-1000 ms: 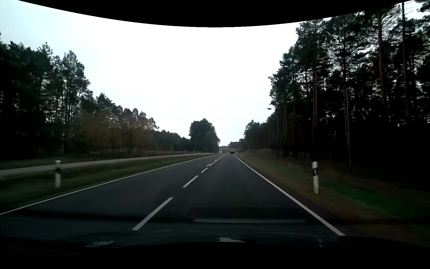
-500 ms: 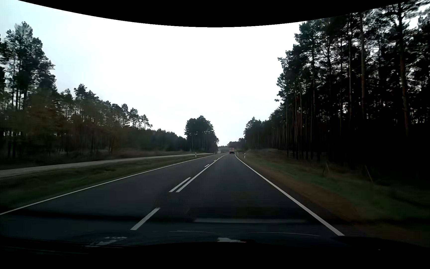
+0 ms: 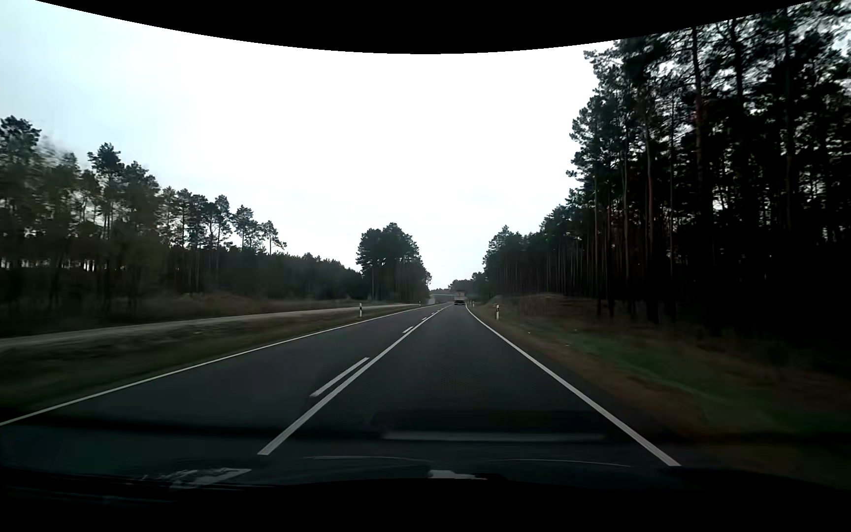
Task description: Follow the waypoints while adhering to traffic rules and regulations
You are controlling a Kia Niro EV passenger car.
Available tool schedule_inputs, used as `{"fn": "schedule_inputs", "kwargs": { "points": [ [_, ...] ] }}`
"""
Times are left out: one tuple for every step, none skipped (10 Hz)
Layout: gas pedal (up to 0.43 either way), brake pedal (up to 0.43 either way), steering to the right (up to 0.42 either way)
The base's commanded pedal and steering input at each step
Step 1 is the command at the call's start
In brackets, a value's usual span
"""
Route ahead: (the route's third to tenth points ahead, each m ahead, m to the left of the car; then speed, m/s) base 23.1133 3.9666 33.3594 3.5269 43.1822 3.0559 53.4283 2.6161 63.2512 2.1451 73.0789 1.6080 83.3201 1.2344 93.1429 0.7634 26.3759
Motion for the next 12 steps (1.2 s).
{"fn": "schedule_inputs", "kwargs": {
  "points": [
    [0.339,0.000,0.005],
    [0.339,0.000,0.004],
    [0.339,0.000,0.005],
    [0.339,0.000,0.005],
    [0.339,0.000,0.005],
    [0.339,0.000,0.005],
    [0.339,0.000,0.005],
    [0.339,0.000,0.005],
    [0.339,0.000,0.006],
    [0.339,0.000,0.006],
    [0.339,0.000,0.006],
    [0.339,0.000,0.006]
  ]
}}
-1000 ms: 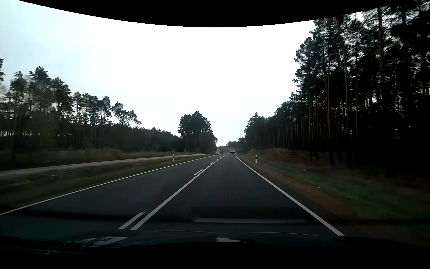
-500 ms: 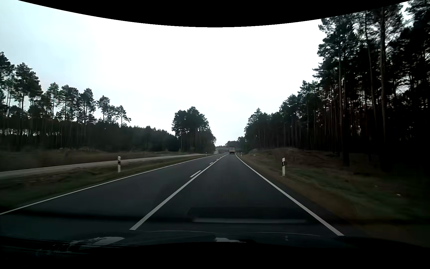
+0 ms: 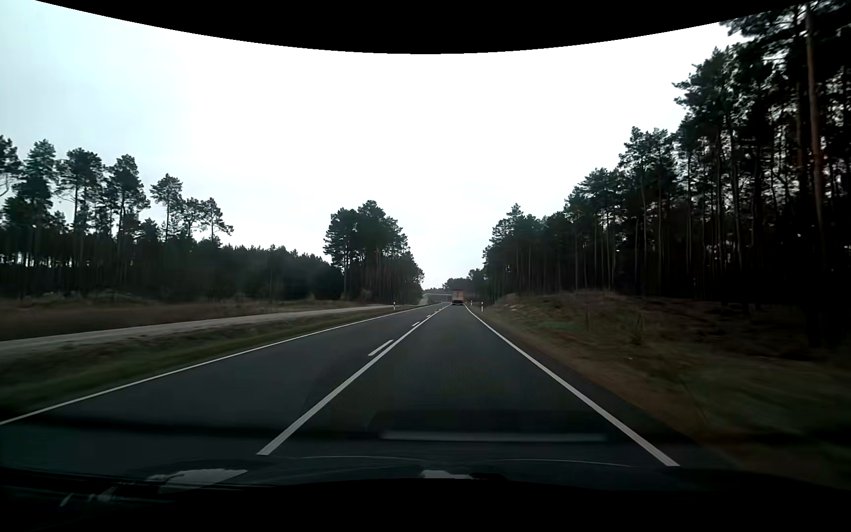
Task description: Follow the waypoints while adhering to traffic rules and regulations
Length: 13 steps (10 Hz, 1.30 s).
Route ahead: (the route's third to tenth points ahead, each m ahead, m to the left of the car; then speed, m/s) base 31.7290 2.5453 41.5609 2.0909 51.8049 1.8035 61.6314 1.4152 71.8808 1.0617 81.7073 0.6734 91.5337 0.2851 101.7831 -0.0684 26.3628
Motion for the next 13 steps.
{"fn": "schedule_inputs", "kwargs": {
  "points": [
    [0.339,0.000,0.006],
    [0.339,0.000,0.006],
    [0.339,0.000,0.006],
    [0.339,0.000,0.006],
    [0.339,0.000,0.006],
    [0.331,0.000,0.006],
    [0.331,0.000,0.006],
    [0.331,0.000,0.006],
    [0.331,0.000,0.006],
    [0.331,0.000,0.006],
    [0.319,0.000,0.006],
    [0.319,0.000,0.006],
    [0.319,0.000,0.005]
  ]
}}
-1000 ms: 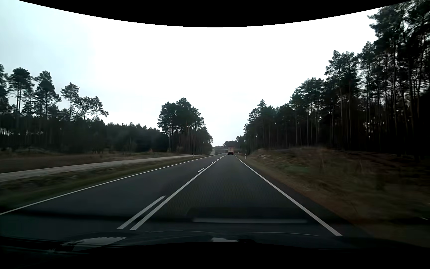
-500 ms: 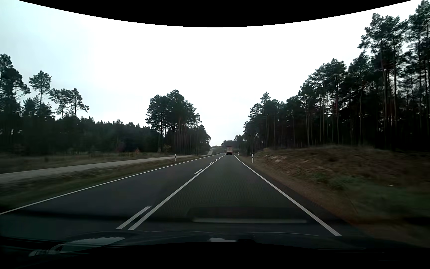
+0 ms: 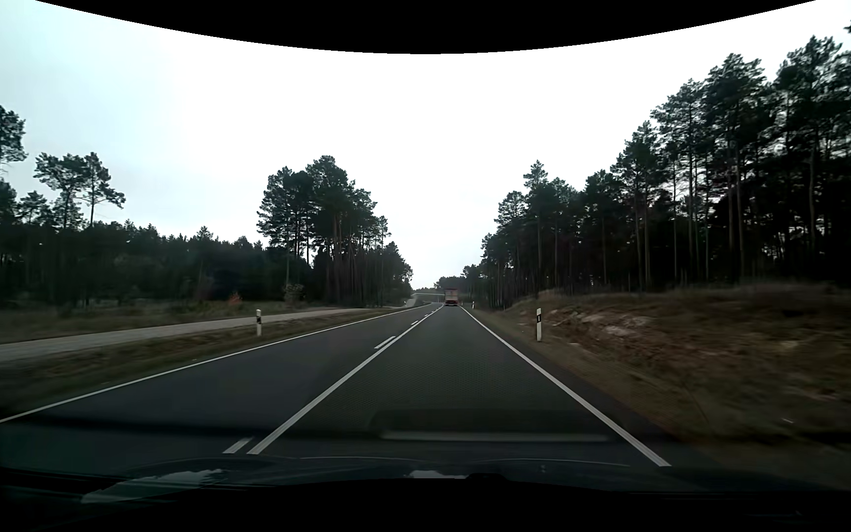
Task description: Follow the waypoints while adhering to traffic rules and regulations
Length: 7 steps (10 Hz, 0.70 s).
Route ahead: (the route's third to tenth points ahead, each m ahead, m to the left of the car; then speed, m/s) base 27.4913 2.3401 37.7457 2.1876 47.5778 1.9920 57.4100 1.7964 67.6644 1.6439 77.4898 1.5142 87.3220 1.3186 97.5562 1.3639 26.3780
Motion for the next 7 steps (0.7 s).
{"fn": "schedule_inputs", "kwargs": {
  "points": [
    [0.319,0.000,0.005],
    [0.319,0.000,0.004],
    [0.311,0.000,0.004],
    [0.311,0.000,0.004],
    [0.311,0.000,0.004],
    [0.311,0.000,0.004],
    [0.299,0.000,0.004]
  ]
}}
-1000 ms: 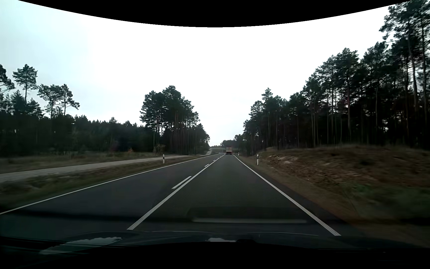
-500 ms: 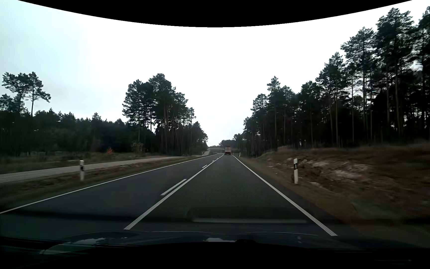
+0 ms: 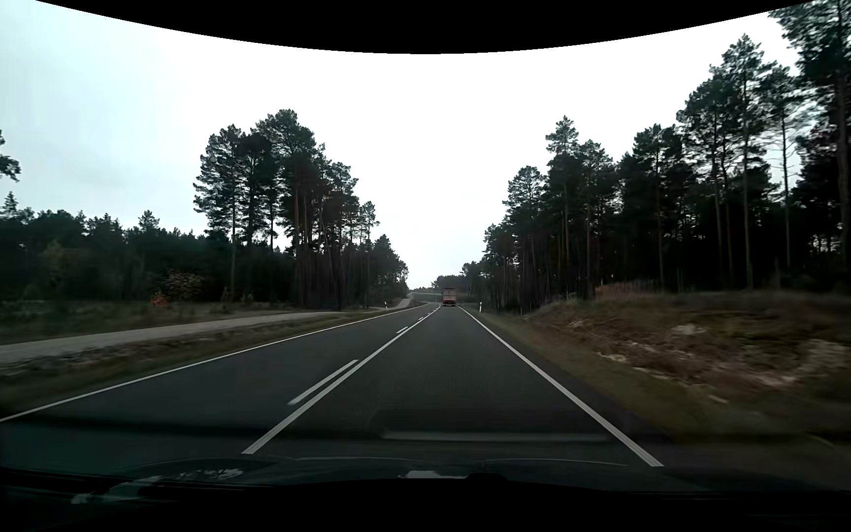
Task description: Follow the waypoints while adhering to traffic rules and regulations
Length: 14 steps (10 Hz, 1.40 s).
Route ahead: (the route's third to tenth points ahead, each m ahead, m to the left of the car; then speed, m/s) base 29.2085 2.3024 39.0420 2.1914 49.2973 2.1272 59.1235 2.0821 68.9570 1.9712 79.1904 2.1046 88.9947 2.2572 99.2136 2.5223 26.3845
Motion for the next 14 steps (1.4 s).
{"fn": "schedule_inputs", "kwargs": {
  "points": [
    [0.299,0.000,0.004],
    [0.287,0.000,0.004],
    [0.287,0.000,0.003],
    [0.280,0.000,0.003],
    [0.268,0.000,0.003],
    [0.260,0.000,0.003],
    [0.260,0.000,0.003],
    [0.248,0.000,0.002],
    [0.240,0.000,0.002],
    [0.240,0.000,0.001],
    [0.228,0.000,0.001],
    [0.220,0.000,0.002],
    [0.220,0.000,0.001],
    [0.209,0.000,0.001]
  ]
}}
